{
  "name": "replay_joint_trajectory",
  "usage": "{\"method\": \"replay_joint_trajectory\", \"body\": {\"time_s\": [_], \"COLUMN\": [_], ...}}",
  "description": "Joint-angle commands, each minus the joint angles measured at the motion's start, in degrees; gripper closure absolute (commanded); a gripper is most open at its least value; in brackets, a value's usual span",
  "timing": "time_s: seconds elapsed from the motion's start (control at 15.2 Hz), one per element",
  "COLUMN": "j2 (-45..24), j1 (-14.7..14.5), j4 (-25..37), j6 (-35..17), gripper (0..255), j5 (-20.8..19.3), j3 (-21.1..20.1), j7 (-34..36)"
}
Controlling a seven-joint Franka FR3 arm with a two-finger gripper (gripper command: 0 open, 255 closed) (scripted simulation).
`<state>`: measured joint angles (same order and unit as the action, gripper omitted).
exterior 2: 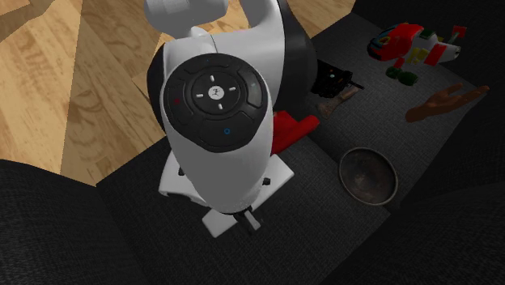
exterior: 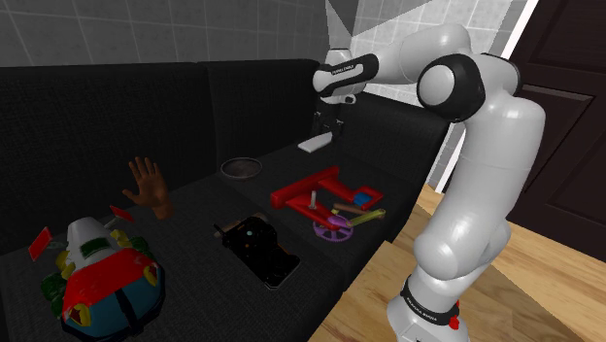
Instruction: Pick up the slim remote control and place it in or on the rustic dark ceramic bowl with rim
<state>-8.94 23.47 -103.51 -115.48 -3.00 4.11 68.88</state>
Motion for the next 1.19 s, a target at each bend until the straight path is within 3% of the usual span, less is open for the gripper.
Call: {"method": "replay_joint_trajectory", "body": {"time_s": [0.0,0.59,1.12], "j2": [0.49,-2.82,-9.41], "j1": [-0.04,-6.71,-12.93], "j4": [0.80,5.91,15.73], "j6": [1.30,3.81,7.77], "gripper": [255,255,255], "j5": [-0.01,-1.28,-2.68], "j3": [-0.02,-4.62,-7.93], "j7": [-0.01,11.53,21.00]}}
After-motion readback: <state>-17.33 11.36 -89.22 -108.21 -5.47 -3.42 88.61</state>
